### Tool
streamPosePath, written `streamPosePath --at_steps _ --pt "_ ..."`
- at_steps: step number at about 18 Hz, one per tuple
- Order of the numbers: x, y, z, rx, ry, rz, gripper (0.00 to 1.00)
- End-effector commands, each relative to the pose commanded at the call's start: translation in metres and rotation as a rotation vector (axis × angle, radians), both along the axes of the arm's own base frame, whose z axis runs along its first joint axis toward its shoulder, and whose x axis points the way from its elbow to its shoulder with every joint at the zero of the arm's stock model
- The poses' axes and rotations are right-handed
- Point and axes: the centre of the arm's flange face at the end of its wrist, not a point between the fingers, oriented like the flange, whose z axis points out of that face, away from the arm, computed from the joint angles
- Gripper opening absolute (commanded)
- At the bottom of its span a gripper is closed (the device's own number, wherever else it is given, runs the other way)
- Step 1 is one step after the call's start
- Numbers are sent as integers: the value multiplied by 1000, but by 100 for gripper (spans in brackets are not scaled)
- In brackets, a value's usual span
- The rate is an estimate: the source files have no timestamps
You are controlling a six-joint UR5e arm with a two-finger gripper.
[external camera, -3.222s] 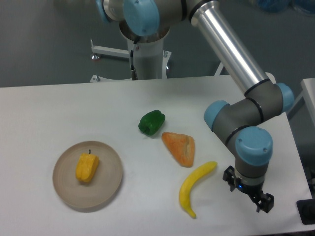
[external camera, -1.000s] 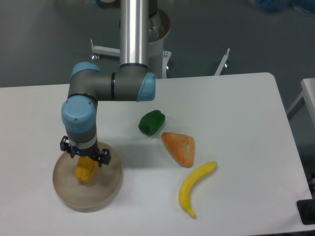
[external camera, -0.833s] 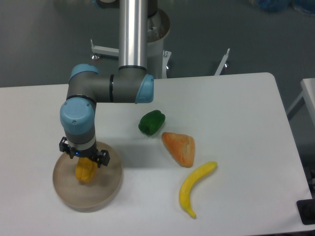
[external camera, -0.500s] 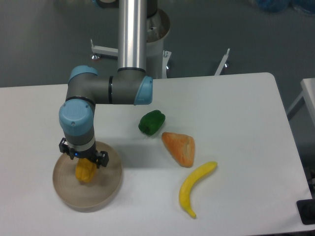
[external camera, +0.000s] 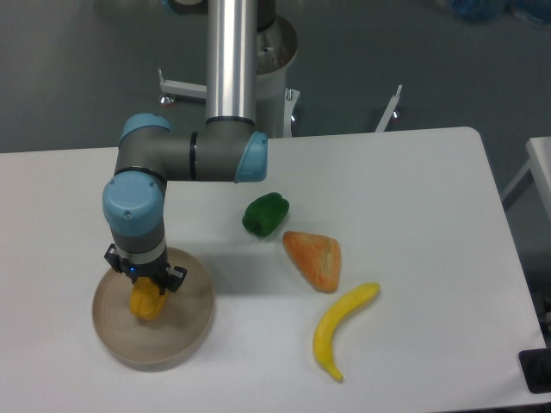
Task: Pick up the yellow pepper from the plate
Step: 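Lift the yellow pepper off the plate and carry it toward the banana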
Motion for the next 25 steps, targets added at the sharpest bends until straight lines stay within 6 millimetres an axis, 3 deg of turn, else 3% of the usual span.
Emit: streamPosePath --at_steps 4,13,17,20,25 --pt "-33 -11 27 32 21 -43 40" --pt "-166 -49 63 68 105 -105 40" --pt "-213 -67 68 68 139 -168 40" --pt "-242 -80 69 54 169 -195 40" --pt "-267 -90 67 26 203 -235 40"
